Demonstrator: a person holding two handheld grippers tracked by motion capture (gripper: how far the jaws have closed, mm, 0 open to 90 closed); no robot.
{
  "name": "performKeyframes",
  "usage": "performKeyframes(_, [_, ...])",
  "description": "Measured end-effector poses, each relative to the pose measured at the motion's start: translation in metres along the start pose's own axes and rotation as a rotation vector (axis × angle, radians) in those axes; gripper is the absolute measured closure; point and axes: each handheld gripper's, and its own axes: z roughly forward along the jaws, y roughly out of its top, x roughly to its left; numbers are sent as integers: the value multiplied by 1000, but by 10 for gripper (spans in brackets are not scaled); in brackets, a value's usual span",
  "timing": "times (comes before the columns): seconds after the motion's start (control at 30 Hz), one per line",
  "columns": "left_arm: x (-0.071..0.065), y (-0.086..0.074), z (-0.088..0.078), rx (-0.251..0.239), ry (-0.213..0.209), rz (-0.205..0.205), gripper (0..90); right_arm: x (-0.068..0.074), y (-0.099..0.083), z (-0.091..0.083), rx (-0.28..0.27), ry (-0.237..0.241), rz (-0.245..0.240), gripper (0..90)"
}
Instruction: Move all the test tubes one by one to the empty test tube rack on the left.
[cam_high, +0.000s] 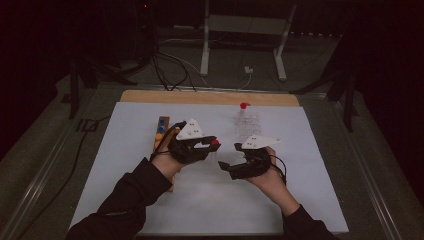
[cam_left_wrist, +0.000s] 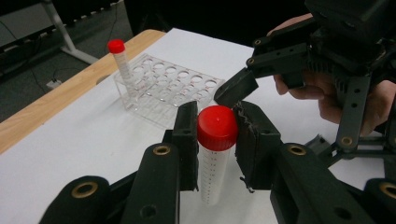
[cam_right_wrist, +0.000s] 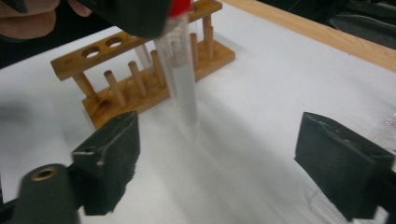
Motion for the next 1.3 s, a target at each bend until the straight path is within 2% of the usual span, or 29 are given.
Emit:
performKeyframes(0.07, [2, 1, -5, -7, 9, -1, 720, -1, 1, -1, -5, -8, 12, 52])
performKeyframes(0.2, [6, 1, -16, -16, 33, -6, 720, -3, 1, -4, -16, 3, 27, 0])
performKeyframes(0.3, [9, 0, -25, -11, 52, -10, 720, -5, 2, -7, -29, 17, 36, 0])
performKeyframes(0.57, [19, -2, -54, -21, 116, -13, 720, -6, 2, -10, -40, 3, 26, 0])
performKeyframes(0.67, [25, -4, -66, -34, 137, -34, 720, -6, 2, -9, -39, 8, 25, 0])
performKeyframes(0.83, [30, -9, -81, -46, 167, -49, 720, -5, 2, -9, -35, 12, 16, 0])
performKeyframes(1.03, [35, -18, -98, -36, 210, -69, 720, -5, 1, -9, -35, 9, 14, 0])
performKeyframes(1.3, [38, -30, -119, -25, 256, -76, 719, -4, 2, -9, -40, 9, 12, 0])
